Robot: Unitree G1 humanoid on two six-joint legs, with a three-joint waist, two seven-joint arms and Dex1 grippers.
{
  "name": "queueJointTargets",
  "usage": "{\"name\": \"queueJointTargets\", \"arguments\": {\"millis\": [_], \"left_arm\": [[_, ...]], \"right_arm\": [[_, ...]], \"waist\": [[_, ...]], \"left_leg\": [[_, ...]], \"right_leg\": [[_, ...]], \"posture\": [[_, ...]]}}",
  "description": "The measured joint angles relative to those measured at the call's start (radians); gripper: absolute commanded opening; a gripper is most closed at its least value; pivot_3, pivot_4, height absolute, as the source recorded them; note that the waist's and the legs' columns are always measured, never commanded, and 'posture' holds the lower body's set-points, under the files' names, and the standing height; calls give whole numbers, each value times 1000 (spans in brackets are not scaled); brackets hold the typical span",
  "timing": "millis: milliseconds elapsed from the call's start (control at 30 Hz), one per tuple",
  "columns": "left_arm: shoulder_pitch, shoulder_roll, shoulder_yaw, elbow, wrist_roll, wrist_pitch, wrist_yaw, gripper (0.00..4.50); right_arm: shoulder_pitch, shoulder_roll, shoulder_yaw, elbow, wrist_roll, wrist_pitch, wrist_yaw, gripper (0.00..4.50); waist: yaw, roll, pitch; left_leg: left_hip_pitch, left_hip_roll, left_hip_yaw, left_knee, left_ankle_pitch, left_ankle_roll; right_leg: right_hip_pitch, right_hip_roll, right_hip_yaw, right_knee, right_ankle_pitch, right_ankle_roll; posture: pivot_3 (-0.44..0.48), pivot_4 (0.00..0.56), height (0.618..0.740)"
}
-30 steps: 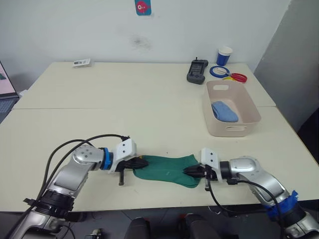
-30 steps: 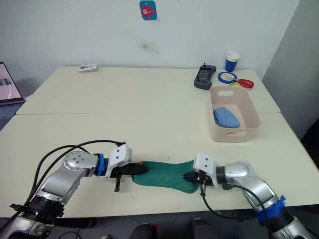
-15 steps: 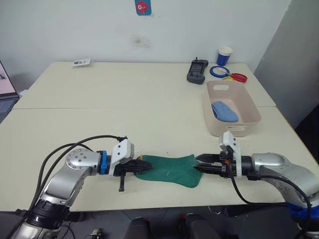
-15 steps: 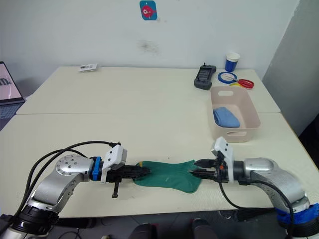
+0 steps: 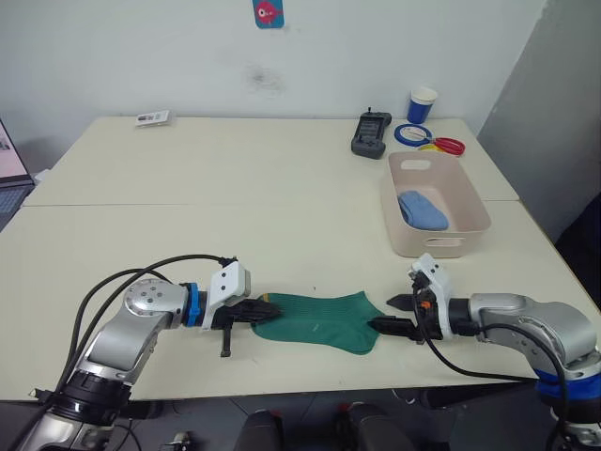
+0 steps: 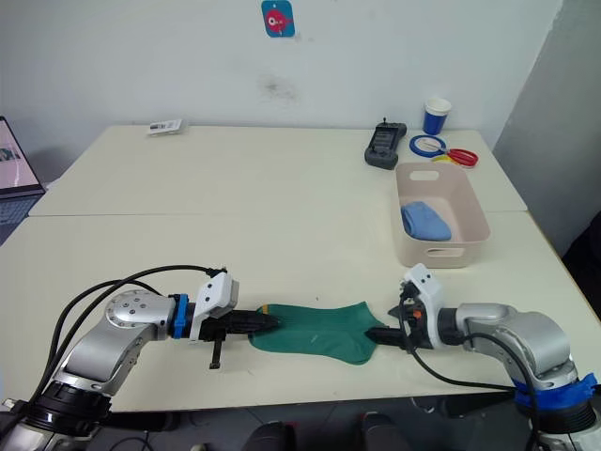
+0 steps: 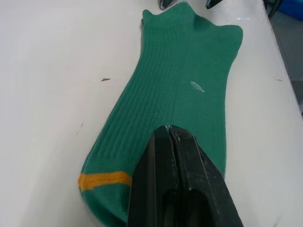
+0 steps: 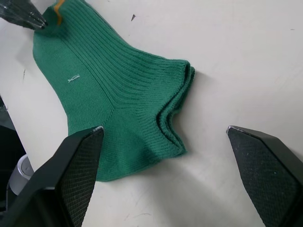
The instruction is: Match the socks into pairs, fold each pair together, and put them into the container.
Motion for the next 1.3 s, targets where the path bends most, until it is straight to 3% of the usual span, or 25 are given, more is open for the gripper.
{"name": "queueJointTargets", "arguments": {"millis": [67,367,400,933,1300], "left_arm": [[-2,-8,2,-5,-16,4,3,0],[-16,-9,8,-21,-29,12,9,0],[-16,-9,7,-25,-30,11,6,0],[-73,-52,-114,87,129,-49,28,0],[-94,-65,-149,99,181,-79,67,0]], "right_arm": [[-5,22,-4,1,17,35,-8,3553],[-8,70,-46,64,72,148,-35,214],[-9,75,-53,76,72,151,-38,35],[-54,12,-68,128,96,156,19,35],[-218,159,-121,56,274,271,10,35]], "waist": [[0,0,0],[1,0,0],[1,0,0],[0,0,0],[0,2,-2]], "left_leg": [[0,0,0,0,0,0],[0,0,0,0,0,0],[0,-1,0,0,0,0],[-1,0,0,0,0,0],[0,0,0,0,0,0]], "right_leg": [[0,0,0,0,0,0],[0,1,0,0,0,0],[0,1,0,0,0,0],[-1,2,1,0,0,0],[0,2,0,0,0,0]], "posture": [[0,150,740],[0,150,740],[0,150,740],[0,150,740],[0,150,740]]}}
